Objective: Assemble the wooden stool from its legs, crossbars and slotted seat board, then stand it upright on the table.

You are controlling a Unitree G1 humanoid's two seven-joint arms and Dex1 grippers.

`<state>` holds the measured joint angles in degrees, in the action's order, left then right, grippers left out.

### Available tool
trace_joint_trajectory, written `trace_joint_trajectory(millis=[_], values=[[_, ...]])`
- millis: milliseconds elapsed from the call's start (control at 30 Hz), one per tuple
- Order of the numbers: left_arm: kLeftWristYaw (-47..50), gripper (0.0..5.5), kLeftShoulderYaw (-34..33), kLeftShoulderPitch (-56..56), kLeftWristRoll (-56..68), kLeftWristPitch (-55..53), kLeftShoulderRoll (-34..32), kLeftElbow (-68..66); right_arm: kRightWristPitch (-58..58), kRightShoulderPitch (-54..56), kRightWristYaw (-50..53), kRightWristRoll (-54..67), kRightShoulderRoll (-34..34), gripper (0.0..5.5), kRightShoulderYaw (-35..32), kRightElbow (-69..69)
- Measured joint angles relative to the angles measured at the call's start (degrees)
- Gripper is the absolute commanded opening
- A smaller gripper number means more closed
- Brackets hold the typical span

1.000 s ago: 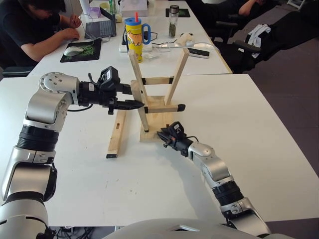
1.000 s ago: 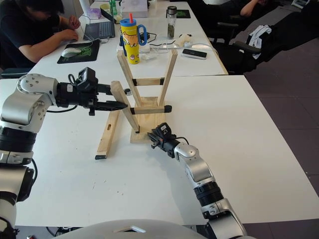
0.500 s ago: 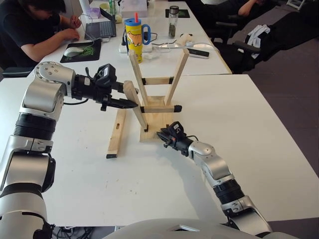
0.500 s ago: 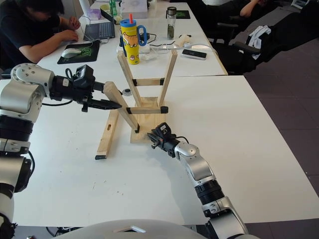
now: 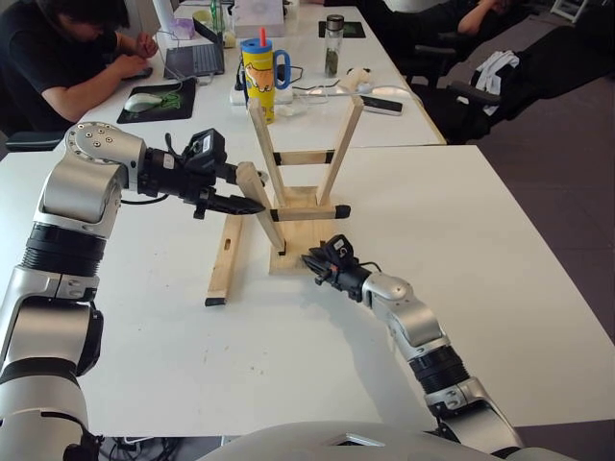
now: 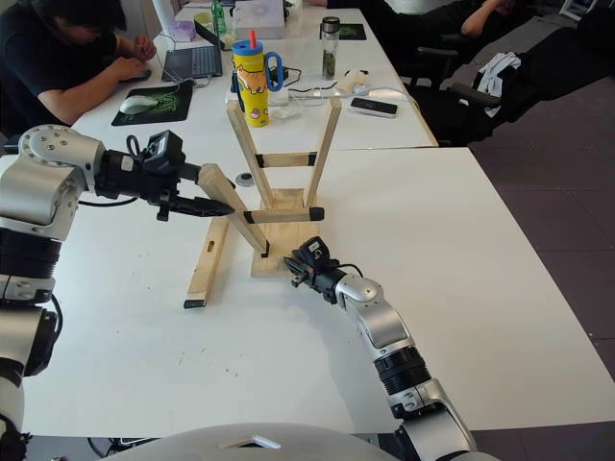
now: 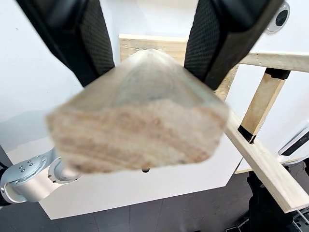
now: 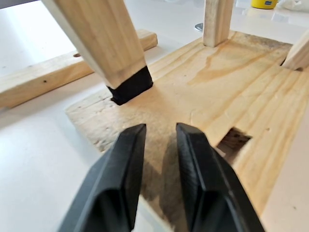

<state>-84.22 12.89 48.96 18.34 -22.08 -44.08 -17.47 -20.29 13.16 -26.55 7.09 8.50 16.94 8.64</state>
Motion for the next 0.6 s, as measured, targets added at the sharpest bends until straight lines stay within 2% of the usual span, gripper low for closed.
trace_joint_trajectory(millis=[600], values=[[-6.06,2.06,2.84,5.52,-3.65,5.22,0.62,-8.72,0.41,-0.05,1.29,-1.58,-1.51,1.15,0.43,0.80]])
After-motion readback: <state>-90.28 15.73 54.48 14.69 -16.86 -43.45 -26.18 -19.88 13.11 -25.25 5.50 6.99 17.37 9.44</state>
